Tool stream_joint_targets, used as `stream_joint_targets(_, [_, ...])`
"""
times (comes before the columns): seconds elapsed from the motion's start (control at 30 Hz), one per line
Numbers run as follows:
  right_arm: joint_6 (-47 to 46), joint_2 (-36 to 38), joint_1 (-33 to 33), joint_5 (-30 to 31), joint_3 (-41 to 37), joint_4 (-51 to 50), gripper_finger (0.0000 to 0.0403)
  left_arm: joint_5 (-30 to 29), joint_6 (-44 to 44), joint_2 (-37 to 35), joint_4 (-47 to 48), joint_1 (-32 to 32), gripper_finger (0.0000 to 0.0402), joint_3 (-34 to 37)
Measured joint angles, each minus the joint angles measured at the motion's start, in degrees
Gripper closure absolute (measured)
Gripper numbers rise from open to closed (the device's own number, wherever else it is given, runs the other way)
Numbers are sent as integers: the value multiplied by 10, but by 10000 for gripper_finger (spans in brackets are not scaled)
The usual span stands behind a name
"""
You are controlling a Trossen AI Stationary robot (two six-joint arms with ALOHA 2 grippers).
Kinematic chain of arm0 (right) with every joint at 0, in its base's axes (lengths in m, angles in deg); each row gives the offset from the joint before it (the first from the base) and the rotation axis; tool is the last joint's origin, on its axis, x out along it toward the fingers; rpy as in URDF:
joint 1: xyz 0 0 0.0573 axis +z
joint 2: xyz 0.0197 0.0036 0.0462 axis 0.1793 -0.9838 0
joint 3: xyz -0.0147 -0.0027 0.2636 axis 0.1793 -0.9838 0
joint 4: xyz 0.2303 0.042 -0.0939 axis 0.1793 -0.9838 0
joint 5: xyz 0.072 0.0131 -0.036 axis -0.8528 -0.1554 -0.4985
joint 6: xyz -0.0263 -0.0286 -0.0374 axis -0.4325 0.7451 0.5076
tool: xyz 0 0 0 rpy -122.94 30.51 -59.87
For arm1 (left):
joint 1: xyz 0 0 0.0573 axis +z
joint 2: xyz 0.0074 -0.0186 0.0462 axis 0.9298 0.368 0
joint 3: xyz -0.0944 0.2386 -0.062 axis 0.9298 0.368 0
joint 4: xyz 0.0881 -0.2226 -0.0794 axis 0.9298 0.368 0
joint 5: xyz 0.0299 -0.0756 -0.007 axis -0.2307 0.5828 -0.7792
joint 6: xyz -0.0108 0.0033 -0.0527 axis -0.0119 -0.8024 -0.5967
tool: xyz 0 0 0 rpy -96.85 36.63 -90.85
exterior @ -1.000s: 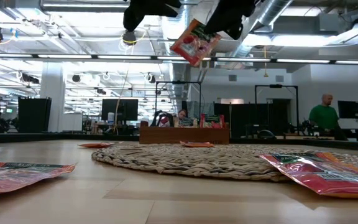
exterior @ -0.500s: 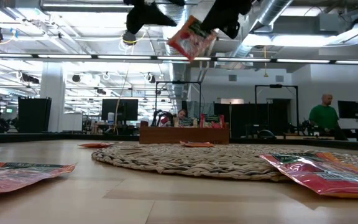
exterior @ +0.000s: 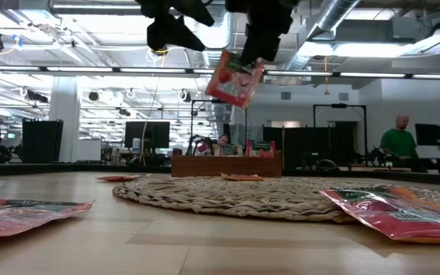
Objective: Pick & Place Tea
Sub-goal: Put the orange tea bag into the left section of the brown wooden organizer
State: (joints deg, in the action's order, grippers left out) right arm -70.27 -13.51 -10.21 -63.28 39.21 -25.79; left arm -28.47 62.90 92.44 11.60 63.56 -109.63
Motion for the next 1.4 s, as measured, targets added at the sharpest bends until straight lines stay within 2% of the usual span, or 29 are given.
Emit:
stream_joint_targets(0.3, [40, -72, 1, 1, 109, -75, 403, 10, -22, 3, 29, -1, 126, 0])
stream_joint_targets(0.37, [41, -77, 0, 0, 118, -57, 403, 10, -28, 3, 30, -1, 126, 0])
stream_joint_targets(0.63, [40, -76, -4, 1, 118, -58, 403, 8, -25, 3, 38, -1, 126, 0])
stream_joint_targets(1.07, [35, -76, -4, 1, 117, -41, 403, -49, -14, 7, 64, -2, 126, 0])
stream_joint_targets(1.27, [35, -70, -6, 2, 116, -32, 403, -45, -16, 7, 69, -2, 129, 0])
stream_joint_targets(1.4, [35, -63, -6, 5, 116, -39, 403, -40, -25, -5, 111, -2, 129, 0])
